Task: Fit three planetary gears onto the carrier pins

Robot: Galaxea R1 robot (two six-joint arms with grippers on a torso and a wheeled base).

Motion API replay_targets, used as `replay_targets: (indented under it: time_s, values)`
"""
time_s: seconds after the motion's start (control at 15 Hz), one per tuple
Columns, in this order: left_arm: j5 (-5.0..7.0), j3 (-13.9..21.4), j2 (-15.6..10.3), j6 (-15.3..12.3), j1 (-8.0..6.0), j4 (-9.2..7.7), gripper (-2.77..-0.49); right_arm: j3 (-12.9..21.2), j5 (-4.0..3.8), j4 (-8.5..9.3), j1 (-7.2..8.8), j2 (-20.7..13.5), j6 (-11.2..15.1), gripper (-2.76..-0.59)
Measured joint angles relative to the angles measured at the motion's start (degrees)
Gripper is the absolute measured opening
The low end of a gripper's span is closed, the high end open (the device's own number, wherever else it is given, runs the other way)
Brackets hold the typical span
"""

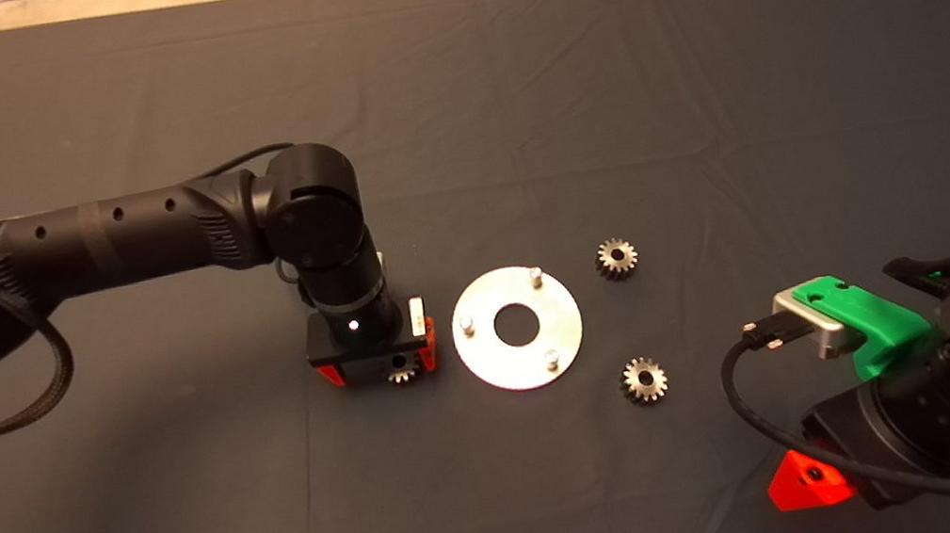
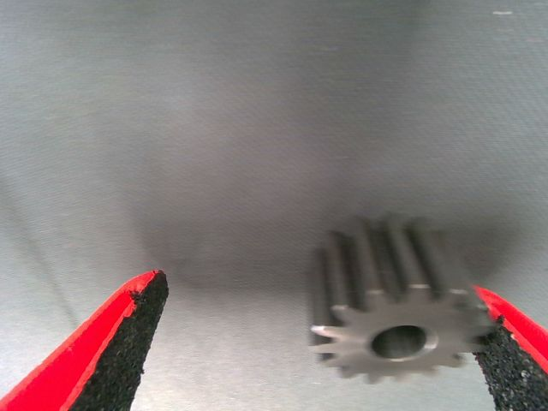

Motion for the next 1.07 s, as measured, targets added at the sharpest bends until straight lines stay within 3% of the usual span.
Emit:
replay_targets:
  time_s: [0.2, 0.73, 0.8, 0.93, 1.07]
  values:
    - [-0.24, 0.55, -0.22, -0.27, 0.0, 0.09, -1.02, 0.0, 0.0, 0.0, -0.02, 0.0, 0.0, -0.61]
    - [-0.48, 0.72, -0.46, 0.56, 0.02, 1.08, -1.02, 0.0, 0.0, 0.0, -0.02, 0.0, 0.0, -0.61]
    - [-0.67, 0.72, -0.52, 1.05, 0.0, 1.18, -1.02, 0.0, 0.02, 0.0, 0.0, 0.0, 0.0, -0.61]
    - [-2.33, 0.72, -0.88, 2.03, 0.01, 1.71, -1.12, 0.0, 0.0, 0.0, -0.02, 0.0, 0.0, -0.61]
    - [-2.84, 0.72, -0.85, 2.45, 0.0, 2.16, -1.17, 0.0, 0.02, 0.0, -0.02, 0.0, 0.0, -0.61]
